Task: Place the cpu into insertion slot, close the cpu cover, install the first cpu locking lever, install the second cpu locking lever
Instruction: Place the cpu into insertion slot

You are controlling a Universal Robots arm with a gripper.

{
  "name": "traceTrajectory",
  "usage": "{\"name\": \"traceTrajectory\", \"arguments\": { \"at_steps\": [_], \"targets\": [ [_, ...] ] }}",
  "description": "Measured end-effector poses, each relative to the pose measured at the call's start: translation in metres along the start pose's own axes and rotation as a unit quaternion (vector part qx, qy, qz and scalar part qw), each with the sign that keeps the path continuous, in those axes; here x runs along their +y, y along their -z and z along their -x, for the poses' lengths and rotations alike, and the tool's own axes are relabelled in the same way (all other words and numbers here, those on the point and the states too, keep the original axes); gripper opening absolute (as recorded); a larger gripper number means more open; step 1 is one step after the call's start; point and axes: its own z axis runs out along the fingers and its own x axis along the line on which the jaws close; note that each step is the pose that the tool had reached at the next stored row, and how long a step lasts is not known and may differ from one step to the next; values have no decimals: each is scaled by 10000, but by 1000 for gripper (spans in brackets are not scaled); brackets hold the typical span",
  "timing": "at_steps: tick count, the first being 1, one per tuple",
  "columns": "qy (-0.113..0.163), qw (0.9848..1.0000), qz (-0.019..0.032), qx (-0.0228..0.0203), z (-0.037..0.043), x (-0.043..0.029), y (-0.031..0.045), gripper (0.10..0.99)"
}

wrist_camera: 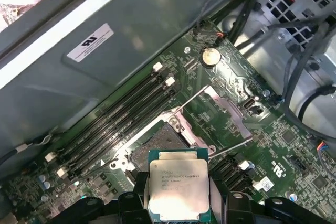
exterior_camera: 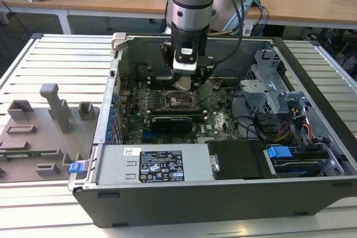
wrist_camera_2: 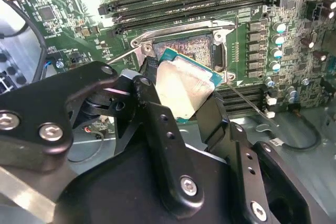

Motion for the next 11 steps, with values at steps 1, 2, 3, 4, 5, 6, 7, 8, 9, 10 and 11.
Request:
{"name": "traceTrajectory", "arguments": {
  "at_steps": [1,2,3,4,5,6,7,8,9,10,11],
  "targets": [
    [-45,10000,1,-4,0,0,0,541],
    [-81,10000,2,-7,0,0,-1,541],
    [-147,9999,3,-13,0,0,-1,541],
    [-194,9998,4,-17,0,0,-2,541],
    [-240,9997,5,-21,0,0,-2,541],
    [-294,9996,6,-26,0,0,-2,541],
    [-363,9993,7,-32,0,0,-3,541],
    [-458,9989,9,-41,0,0,-3,541],
    [-565,9984,11,-50,0,0,-4,541],
    [-633,9980,12,-56,0,-1,-4,541],
    [-701,9975,13,-62,0,0,-5,541]
  ]
}}
